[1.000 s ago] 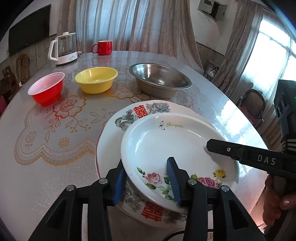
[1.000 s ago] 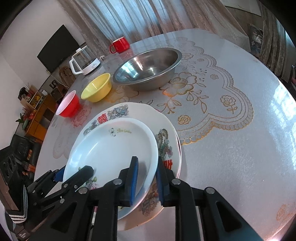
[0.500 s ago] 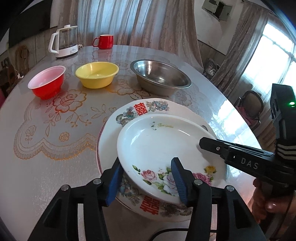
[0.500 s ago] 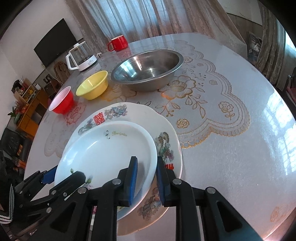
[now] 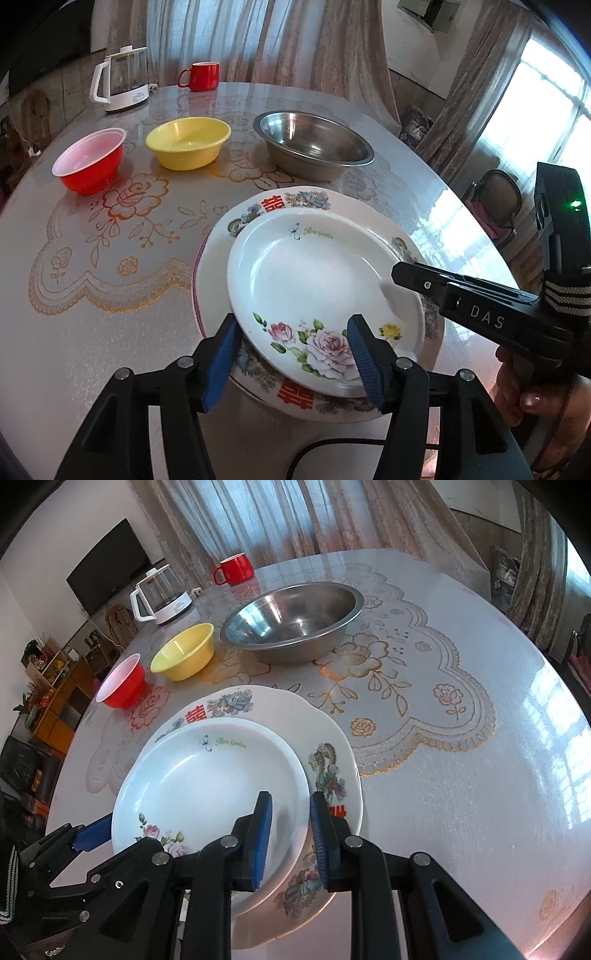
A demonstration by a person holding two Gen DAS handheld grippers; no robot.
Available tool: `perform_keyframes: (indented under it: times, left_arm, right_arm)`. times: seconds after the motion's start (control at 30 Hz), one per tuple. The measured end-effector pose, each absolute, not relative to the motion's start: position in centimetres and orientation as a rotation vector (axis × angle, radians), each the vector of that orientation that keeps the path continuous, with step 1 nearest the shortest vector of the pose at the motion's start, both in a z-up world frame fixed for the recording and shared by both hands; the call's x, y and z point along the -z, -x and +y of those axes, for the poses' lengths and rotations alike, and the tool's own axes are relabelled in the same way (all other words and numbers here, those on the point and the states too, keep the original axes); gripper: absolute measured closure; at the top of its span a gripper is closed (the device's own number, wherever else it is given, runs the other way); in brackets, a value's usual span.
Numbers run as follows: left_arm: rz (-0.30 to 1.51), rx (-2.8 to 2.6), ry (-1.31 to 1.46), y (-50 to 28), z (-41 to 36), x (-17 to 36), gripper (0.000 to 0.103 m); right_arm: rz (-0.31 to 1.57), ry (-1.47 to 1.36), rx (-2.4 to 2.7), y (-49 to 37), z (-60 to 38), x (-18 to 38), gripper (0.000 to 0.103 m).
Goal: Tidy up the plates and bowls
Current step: 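Open both grippers and pull them back from the pink-rose plate rim, then move both grippers to the rim of the stainless steel bowl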
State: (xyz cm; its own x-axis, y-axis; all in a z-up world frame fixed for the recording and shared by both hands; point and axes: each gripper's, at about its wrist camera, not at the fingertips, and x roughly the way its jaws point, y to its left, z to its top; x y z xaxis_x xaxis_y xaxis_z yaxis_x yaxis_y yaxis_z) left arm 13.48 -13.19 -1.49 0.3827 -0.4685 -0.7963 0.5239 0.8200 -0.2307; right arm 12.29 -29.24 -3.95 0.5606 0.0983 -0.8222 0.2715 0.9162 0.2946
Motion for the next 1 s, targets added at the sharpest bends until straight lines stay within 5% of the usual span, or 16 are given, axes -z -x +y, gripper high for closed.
perform_keyframes:
  times: [0.47, 0.67, 1.0]
  left_arm:
    - [0.936, 0.628, -0.045, -12.5, -11.9, 0.7, 0.033]
    - [0.828, 0.580, 0.025, -12.4, -10.6, -0.2, 0.009]
    - [0.829, 0.475, 0.105, -13.8, -8.2, -0.4, 0.007]
  right_arm:
    - [0.886, -0.496, 0.074, -10.4, -29.8, 2.9, 0.077]
    - [0.857, -0.485, 0.053, -10.0, -29.8, 2.4, 0.077]
    - [0.852, -0.497, 0.068, -9.9, -31.2, 2.6, 0.073]
